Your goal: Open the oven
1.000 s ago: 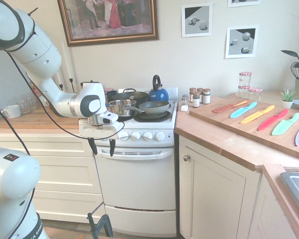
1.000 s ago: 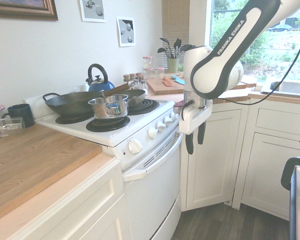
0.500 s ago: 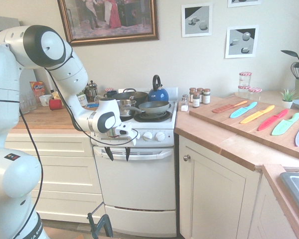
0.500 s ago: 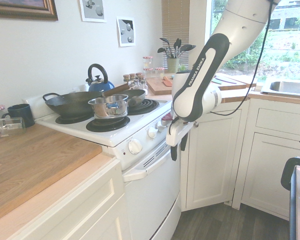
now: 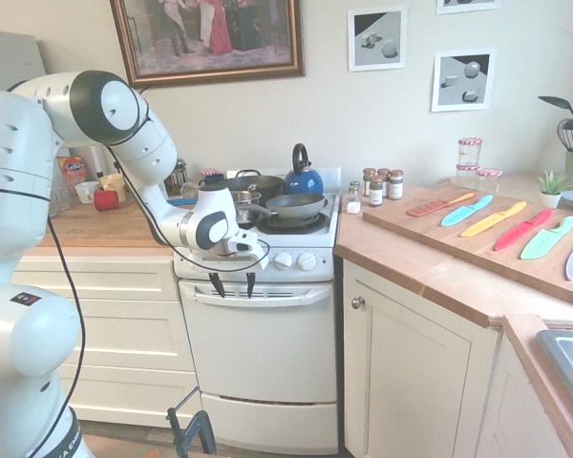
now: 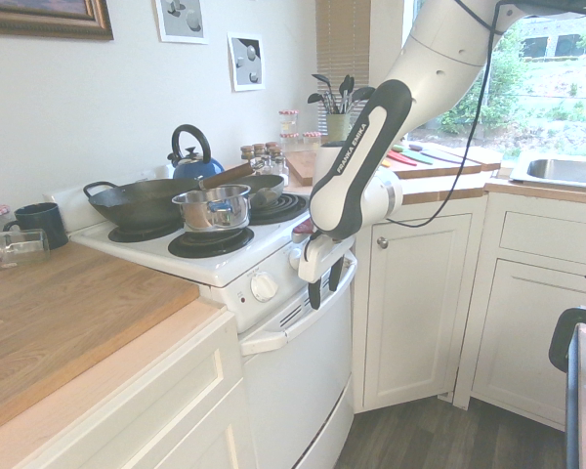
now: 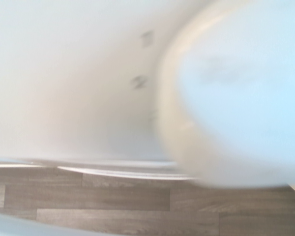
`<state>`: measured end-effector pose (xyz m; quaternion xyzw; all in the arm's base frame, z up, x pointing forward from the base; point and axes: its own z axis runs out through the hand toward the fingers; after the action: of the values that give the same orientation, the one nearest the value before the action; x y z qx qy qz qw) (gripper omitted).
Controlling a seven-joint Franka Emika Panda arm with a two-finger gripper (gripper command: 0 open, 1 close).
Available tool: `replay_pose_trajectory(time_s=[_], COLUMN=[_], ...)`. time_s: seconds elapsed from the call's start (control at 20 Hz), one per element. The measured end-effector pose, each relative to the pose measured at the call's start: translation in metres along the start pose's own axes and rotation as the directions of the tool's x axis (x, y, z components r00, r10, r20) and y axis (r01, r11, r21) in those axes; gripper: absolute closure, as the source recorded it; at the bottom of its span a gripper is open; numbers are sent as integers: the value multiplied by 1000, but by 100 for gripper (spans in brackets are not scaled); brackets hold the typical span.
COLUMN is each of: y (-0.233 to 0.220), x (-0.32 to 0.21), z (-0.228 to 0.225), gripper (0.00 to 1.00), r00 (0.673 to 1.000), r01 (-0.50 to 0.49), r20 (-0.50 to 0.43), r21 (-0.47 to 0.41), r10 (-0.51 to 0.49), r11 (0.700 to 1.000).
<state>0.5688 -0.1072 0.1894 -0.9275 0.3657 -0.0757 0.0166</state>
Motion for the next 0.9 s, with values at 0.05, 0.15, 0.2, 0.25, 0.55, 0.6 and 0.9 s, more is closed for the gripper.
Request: replay_pose_trajectory(time_s=[0.05, 0.15, 0.2, 0.25, 0.55, 0.6, 0.9], y=[0, -2, -5, -8, -5, 1, 59], x=[2, 8, 10, 12, 21, 21, 16], z=[0, 5, 14, 25, 40, 40, 39], gripper=[0, 0, 0, 0, 0, 0, 0], r00=[1000, 1000, 1000, 1000, 1000, 1000, 1000], r01=[-4, -17, -20, -20, -24, -18, 12], r20=[2, 2, 7, 12, 16, 16, -27], r21=[4, 12, 10, 7, 10, 11, 17], r10=[4, 17, 20, 20, 24, 18, -11], r11=[1000, 1000, 1000, 1000, 1000, 1000, 1000])
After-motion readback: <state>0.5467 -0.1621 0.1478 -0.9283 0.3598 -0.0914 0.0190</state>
